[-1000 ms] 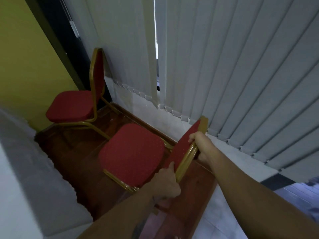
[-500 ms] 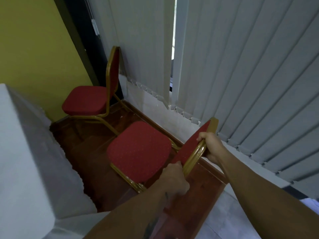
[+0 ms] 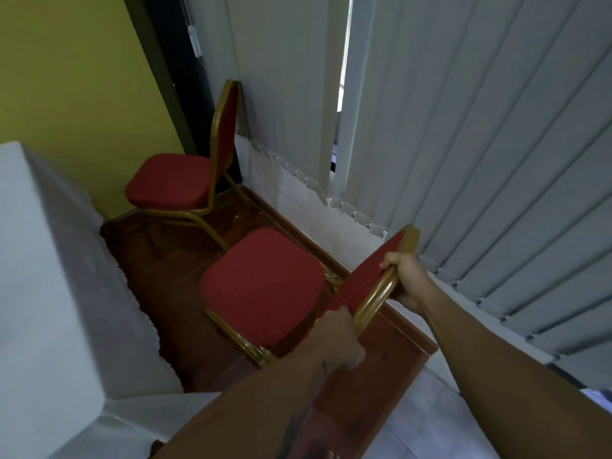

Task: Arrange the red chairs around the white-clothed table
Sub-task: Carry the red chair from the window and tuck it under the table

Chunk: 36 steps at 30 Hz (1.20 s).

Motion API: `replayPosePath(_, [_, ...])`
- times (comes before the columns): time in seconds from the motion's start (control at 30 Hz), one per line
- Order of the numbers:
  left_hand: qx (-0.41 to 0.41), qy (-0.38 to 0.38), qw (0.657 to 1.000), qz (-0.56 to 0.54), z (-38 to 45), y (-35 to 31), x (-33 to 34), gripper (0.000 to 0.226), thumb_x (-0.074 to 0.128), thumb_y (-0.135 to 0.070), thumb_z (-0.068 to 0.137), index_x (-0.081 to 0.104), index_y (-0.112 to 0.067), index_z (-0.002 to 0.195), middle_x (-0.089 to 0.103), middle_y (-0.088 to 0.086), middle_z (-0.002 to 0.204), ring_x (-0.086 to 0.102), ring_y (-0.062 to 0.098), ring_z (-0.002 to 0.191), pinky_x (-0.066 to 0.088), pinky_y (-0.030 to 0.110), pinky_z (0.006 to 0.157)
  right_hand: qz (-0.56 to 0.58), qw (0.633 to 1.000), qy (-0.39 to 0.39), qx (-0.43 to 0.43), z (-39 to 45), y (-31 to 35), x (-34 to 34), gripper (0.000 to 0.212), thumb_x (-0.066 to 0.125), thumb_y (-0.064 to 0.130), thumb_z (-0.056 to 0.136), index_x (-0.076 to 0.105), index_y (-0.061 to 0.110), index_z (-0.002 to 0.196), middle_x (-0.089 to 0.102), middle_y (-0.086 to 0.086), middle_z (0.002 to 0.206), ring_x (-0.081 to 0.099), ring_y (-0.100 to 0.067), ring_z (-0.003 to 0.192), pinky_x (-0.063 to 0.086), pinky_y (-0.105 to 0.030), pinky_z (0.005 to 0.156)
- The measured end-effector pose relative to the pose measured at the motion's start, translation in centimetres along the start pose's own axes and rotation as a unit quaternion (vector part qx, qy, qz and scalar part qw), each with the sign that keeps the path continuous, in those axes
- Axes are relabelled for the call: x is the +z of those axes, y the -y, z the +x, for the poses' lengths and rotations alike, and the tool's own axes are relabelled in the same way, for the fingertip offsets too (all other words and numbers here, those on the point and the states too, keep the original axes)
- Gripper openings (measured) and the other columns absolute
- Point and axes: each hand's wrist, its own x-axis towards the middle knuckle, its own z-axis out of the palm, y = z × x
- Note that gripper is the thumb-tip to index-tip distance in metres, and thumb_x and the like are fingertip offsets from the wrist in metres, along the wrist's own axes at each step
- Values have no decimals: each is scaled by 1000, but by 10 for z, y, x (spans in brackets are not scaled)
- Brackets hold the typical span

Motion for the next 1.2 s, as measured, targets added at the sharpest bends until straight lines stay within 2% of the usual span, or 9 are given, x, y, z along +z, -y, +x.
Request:
replayPosePath(0.17, [-10,-12,1000,-10,-6,25,-16,48,70,-17,76,58,-15,122,63,10,118,64,32,104,56,37,85,-21,1000,7,-13,7,-7,28,15,54,-2,76,48,9,68,46,-8,62,49,-23,53,48,-37,61])
replayPosePath(0.37, [-33,-36,999,-19,-11,67,-37,43,67,-21,76,60,-15,118,63,11,116,63,34,104,56,41,88,-53,998,32,-4,14,-12,78,11,56,0,73,50,9,75,48,-8,61,52,-24,54,53,-40,64])
replayPosePath(0.47, [-45,-55,997,-24,-13,87,-45,40,65,-24,77,61,-16,115,63,12,116,63,34,105,55,40,88,-82,995,59,-3,19,-12,105,11,57,2,72,49,10,75,48,-8,64,53,-26,59,55,-46,73])
replayPosePath(0.53, [-59,-60,996,-29,-13,100,-50,39,65,-24,77,62,-15,114,63,12,117,62,34,105,55,39,87,-105,992,70,-5,21,-12,122,11,58,4,71,49,10,73,48,-7,61,54,-26,58,56,-43,67])
replayPosePath(0.6, [-73,-63,995,-33,-13,111,-56,40,66,-24,77,61,-15,116,63,13,118,63,34,106,55,39,89,-125,989,85,-8,24,-12,139,12,58,5,71,49,12,70,48,-4,56,52,-23,52,53,-38,60])
replayPosePath(0.8, [-132,-98,983,-77,-5,129,-74,41,64,-28,78,62,-17,118,64,12,121,63,35,108,54,39,90,-168,973,157,-1,48,-2,184,12,60,8,66,50,13,70,51,-4,58,56,-20,51,54,-37,61])
replayPosePath(0.93, [-176,-101,969,-141,4,125,-91,54,61,-34,67,61,-17,118,65,12,118,65,33,104,56,41,89,-194,956,218,13,77,12,208,25,63,14,53,55,8,76,55,-8,64,60,-28,66,59,-53,85])
replayPosePath(1.07, [-211,-115,958,-160,14,117,-104,67,54,-41,56,61,-18,119,66,10,115,66,32,101,57,41,87,-223,940,256,18,98,26,227,30,64,15,50,57,7,78,58,-9,63,63,-28,64,59,-45,69])
replayPosePath(1.2, [-252,-126,940,-192,28,105,-113,67,58,-37,62,59,-18,126,64,11,117,65,33,102,56,43,89,-264,916,301,20,115,41,242,32,63,17,53,59,6,82,59,-9,67,64,-29,70,61,-51,77])
